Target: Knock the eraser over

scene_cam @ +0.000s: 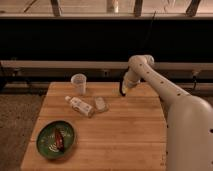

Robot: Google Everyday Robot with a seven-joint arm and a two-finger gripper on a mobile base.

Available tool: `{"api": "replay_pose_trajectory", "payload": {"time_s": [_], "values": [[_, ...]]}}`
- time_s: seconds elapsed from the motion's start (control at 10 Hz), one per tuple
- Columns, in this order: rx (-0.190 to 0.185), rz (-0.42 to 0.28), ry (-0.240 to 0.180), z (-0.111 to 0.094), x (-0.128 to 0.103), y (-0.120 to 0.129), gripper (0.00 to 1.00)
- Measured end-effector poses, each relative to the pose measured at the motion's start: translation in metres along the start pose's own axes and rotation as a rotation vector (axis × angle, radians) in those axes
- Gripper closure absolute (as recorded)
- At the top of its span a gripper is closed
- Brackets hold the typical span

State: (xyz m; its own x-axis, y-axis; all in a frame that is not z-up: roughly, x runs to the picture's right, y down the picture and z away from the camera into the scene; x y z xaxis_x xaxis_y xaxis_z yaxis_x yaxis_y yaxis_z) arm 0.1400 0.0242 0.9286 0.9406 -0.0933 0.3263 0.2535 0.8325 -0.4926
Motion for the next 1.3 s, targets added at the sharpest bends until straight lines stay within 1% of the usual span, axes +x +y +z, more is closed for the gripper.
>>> {"api": "replay_pose_trajectory", "payload": {"time_s": [0.2,0.4,1.0,1.1,1.2,1.3], "values": [[0.025,-0.03,0.005,0.007,0.0,-0.007,0.99],[0.041,-0.04,0.009,0.008,0.003,-0.012,0.99],[0.099,-0.048,0.023,0.001,0.022,-0.03,0.99],[0.106,-0.047,0.024,-0.001,0.024,-0.032,0.99],[0.102,-0.043,0.023,-0.002,0.028,-0.033,0.99],[0.091,-0.043,0.024,-0.001,0.027,-0.027,0.99]]}}
